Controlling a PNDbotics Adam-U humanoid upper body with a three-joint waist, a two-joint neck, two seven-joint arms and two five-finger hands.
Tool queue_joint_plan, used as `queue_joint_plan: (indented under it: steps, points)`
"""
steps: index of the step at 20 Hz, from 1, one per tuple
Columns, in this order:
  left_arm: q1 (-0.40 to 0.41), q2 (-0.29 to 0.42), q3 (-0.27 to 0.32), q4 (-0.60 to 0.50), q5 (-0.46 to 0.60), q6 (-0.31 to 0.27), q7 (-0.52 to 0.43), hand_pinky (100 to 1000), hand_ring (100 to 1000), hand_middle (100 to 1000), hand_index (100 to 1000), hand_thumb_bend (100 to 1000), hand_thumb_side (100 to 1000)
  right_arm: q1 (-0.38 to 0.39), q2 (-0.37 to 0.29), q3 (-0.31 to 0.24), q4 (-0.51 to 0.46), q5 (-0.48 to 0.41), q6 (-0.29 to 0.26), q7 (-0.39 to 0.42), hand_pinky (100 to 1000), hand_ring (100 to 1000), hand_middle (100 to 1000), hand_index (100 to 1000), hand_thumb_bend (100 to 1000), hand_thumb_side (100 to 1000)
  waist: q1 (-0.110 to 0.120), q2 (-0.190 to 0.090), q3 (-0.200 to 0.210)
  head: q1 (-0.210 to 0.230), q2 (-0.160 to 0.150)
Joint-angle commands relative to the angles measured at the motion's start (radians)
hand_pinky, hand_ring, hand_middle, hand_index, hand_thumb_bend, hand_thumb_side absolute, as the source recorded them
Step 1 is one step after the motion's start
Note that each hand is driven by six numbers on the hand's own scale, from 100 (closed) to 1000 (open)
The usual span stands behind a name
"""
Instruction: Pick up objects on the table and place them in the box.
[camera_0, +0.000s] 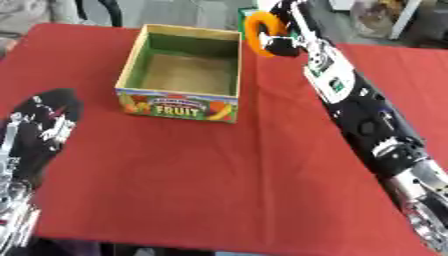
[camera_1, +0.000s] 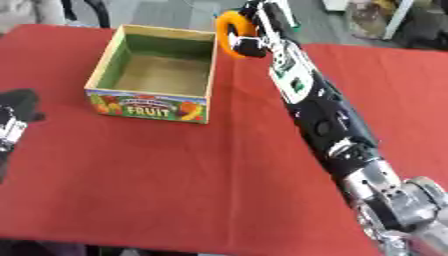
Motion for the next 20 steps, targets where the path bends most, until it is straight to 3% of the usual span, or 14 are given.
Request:
queue_joint_plan:
  steps: [1, 10, 12, 13, 17, 20]
  points:
    - [-0.021, 0.012, -0.003, -0.025, 0.005, 0.000, -0.007, 730, 824, 723, 650, 536, 397, -0.041, 0.010, 0.002, -0.011, 0.018, -0.007, 0.012, 460, 491, 420, 564, 100, 100, 0.005, -0.017, 0.011, -0.013, -0.013]
    - [-0.046, -0.002, -0.016, -0.030, 0.008, 0.003, -0.020, 730, 824, 722, 650, 538, 397, -0.048, 0.108, -0.004, 0.073, 0.095, -0.033, 0.014, 535, 573, 488, 646, 100, 100, 0.004, -0.001, 0.062, -0.044, -0.025]
    - [-0.047, -0.003, -0.016, -0.031, 0.009, 0.004, -0.021, 730, 824, 722, 650, 539, 396, -0.046, 0.119, 0.001, 0.082, 0.123, -0.044, 0.018, 572, 624, 550, 710, 100, 100, 0.005, 0.001, 0.066, -0.046, -0.025]
    - [-0.047, -0.003, -0.016, -0.031, 0.009, 0.004, -0.021, 730, 824, 722, 650, 539, 396, -0.045, 0.123, 0.003, 0.085, 0.137, -0.050, 0.024, 619, 694, 622, 767, 100, 100, 0.005, 0.001, 0.066, -0.047, -0.025]
    - [-0.046, -0.004, -0.016, -0.030, 0.009, 0.004, -0.020, 730, 824, 722, 650, 540, 396, -0.042, 0.126, 0.009, 0.082, 0.185, -0.078, 0.068, 748, 837, 796, 853, 286, 114, 0.005, 0.002, 0.062, -0.045, -0.026]
    - [-0.043, -0.004, -0.015, -0.029, 0.009, 0.003, -0.019, 730, 824, 722, 650, 541, 396, -0.038, 0.122, 0.000, 0.071, 0.185, -0.079, 0.068, 762, 854, 819, 860, 319, 154, 0.006, 0.000, 0.056, -0.043, -0.025]
